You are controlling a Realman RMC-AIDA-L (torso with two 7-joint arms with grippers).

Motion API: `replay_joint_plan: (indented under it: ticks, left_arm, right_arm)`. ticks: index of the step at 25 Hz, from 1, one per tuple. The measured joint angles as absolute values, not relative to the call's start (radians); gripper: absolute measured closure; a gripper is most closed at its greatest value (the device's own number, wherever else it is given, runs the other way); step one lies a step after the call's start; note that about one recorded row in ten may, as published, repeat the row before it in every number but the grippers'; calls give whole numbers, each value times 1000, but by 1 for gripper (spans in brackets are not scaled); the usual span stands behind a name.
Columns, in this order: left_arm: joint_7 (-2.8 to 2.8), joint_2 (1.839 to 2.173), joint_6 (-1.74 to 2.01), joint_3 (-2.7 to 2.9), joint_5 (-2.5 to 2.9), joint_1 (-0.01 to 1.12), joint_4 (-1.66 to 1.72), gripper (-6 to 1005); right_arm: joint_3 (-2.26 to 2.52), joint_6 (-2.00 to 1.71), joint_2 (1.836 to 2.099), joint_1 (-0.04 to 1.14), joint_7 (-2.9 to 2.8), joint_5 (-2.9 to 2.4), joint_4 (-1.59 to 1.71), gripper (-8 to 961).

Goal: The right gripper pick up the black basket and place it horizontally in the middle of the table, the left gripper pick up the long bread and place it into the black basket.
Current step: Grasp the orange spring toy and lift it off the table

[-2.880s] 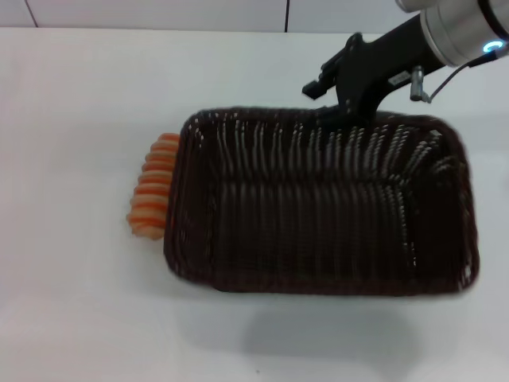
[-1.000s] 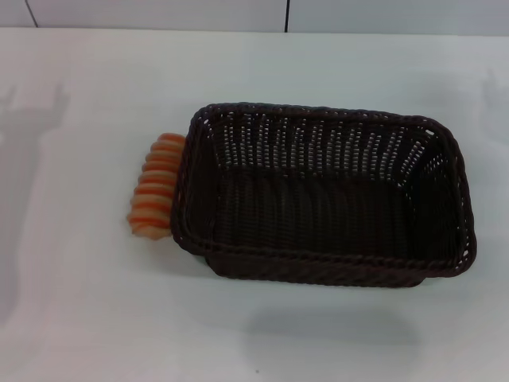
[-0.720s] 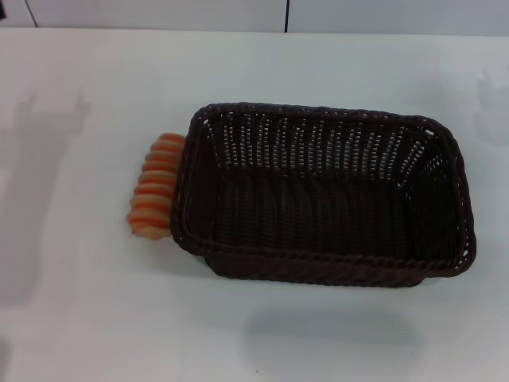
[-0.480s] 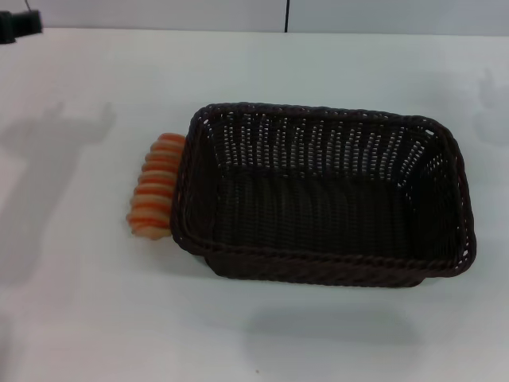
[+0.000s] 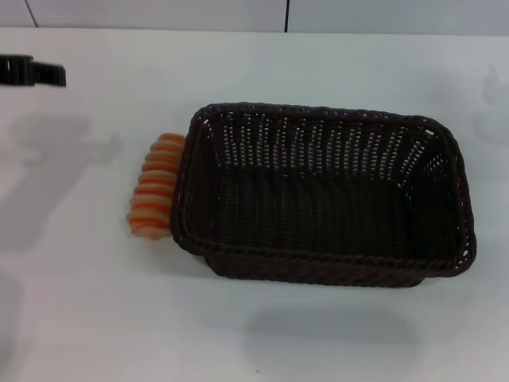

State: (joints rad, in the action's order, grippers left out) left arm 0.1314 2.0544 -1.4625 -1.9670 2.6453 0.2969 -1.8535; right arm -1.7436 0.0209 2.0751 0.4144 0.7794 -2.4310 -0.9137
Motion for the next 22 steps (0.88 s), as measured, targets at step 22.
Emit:
replay_joint_plan:
  ticks: [22]
  left_arm:
    - [118,2065,-1646,-1956,2630,357,-1745,227]
  right_arm:
    - [-1748,13,2075,417,781,-2457,-910,550]
